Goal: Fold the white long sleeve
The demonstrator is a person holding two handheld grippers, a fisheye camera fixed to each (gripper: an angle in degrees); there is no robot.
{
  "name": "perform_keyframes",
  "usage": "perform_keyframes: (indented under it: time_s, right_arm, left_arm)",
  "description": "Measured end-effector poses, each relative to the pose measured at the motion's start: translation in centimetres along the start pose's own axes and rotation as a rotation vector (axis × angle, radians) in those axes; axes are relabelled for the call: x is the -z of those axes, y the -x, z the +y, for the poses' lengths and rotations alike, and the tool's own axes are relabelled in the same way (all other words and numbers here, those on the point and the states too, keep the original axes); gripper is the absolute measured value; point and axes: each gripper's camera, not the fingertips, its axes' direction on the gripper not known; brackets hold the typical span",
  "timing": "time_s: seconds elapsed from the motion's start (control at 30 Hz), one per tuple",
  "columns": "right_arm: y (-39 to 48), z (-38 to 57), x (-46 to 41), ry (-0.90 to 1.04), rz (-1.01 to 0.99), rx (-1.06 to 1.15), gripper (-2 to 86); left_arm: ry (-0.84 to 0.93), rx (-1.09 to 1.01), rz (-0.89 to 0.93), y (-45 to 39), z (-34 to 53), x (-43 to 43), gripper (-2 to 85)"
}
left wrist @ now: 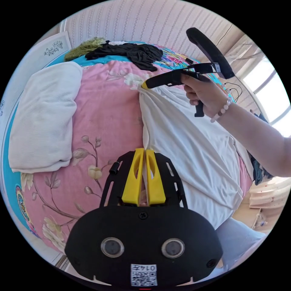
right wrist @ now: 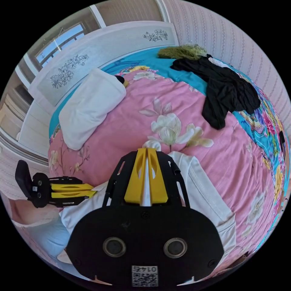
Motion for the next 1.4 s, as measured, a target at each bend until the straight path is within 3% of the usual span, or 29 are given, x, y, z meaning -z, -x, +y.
perform_keyframes:
  time_s: [0.23, 0.4, 0.5, 0.6, 0.77, 0.83, 0.9, 1.1, 1.4]
  right_arm:
    - [-4.8, -0.6, -3.7, 0.077, -0.123, -0.04, 2.2]
    - [-8.3, 3.7, 1.9, -0.064, -0.191, -0.047, 6.3]
    - [-11.1, 11.5, 6.4, -0.161, -0.199, -0.139, 5.3]
    - [-11.6, 22.0, 9.0, -0.137, -0.147, -0.271, 4.4]
    - [-9.4, 39.2, 10.6, 0.116, -0.131, -0.563, 4.7]
    - [-8.4, 42.8, 11.0, 0.142, -0.154, -0.627, 5.1]
    - [-7.6, 45.3, 10.8, 0.163, -0.169, -0.664, 5.8]
    - [-7.1, 49.5, 10.0, 0.1, -0.201, -0.72, 6.4]
    - [-6.8, 52.5, 9.2, 0.06, -0.164, -0.679, 6.6]
  left_arm:
    - [0.024, 0.065, 0.051, 0.9, -1.3, -3.2, 0.8]
    - [-0.004, 0.098, 0.022, 0.9, -1.5, -2.2, 4.4]
    - [-0.025, 0.088, 0.01, 0.3, -1.0, -1.1, 3.5]
    - [-0.001, -0.015, 0.085, -2.3, -0.9, -1.0, 2.4]
    - [0.145, -0.322, 0.311, -12.9, 0.4, -4.6, 2.7]
    - [0.261, -0.397, 0.476, -18.6, 1.7, -7.4, 4.5]
    - [0.297, -0.448, 0.522, -22.3, 2.6, -9.0, 4.7]
    - [0.424, -0.675, 0.328, -29.1, 4.5, -14.9, -0.3]
    - [0.461, -0.746, 0.432, -30.6, 4.5, -15.6, -1.0]
